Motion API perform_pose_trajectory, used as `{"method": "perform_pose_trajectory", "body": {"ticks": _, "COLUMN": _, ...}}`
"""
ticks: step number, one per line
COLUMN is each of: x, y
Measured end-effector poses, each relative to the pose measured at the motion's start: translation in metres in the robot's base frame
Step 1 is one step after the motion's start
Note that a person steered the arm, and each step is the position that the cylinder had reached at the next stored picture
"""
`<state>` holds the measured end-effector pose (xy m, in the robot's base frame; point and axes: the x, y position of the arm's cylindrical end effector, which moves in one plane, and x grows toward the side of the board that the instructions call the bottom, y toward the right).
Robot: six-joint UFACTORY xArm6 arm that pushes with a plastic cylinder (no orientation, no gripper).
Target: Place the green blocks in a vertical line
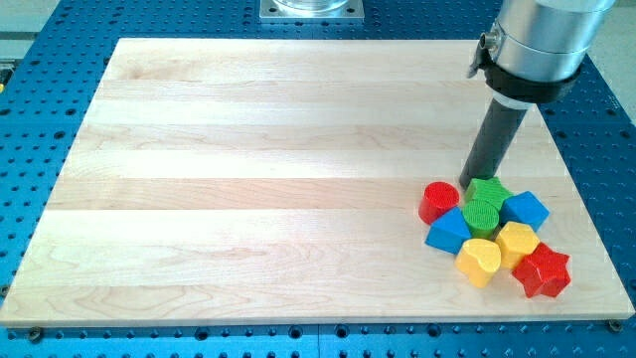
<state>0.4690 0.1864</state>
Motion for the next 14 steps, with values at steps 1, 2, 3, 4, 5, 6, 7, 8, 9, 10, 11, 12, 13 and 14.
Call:
{"method": "perform_pose_trajectory", "body": {"ticks": 1, "x": -0.035, "y": 0.001}}
{"method": "perform_pose_trajectory", "body": {"ticks": 2, "x": -0.042, "y": 0.093}}
{"method": "perform_pose_trajectory", "body": {"ticks": 3, "x": -0.029, "y": 0.158}}
{"method": "perform_pose_trajectory", "body": {"ticks": 4, "x": 0.013, "y": 0.158}}
{"method": "perform_pose_trajectory", "body": {"ticks": 5, "x": 0.098, "y": 0.141}}
{"method": "perform_pose_trajectory", "body": {"ticks": 6, "x": 0.115, "y": 0.135}}
{"method": "perform_pose_trajectory", "body": {"ticks": 7, "x": 0.14, "y": 0.122}}
{"method": "perform_pose_trajectory", "body": {"ticks": 8, "x": 0.147, "y": 0.076}}
{"method": "perform_pose_trajectory", "body": {"ticks": 9, "x": 0.128, "y": 0.048}}
{"method": "perform_pose_trajectory", "body": {"ticks": 10, "x": 0.115, "y": -0.001}}
{"method": "perform_pose_trajectory", "body": {"ticks": 11, "x": 0.105, "y": -0.052}}
{"method": "perform_pose_trajectory", "body": {"ticks": 12, "x": 0.088, "y": -0.084}}
{"method": "perform_pose_trajectory", "body": {"ticks": 13, "x": 0.082, "y": -0.047}}
{"method": "perform_pose_trajectory", "body": {"ticks": 14, "x": 0.101, "y": -0.005}}
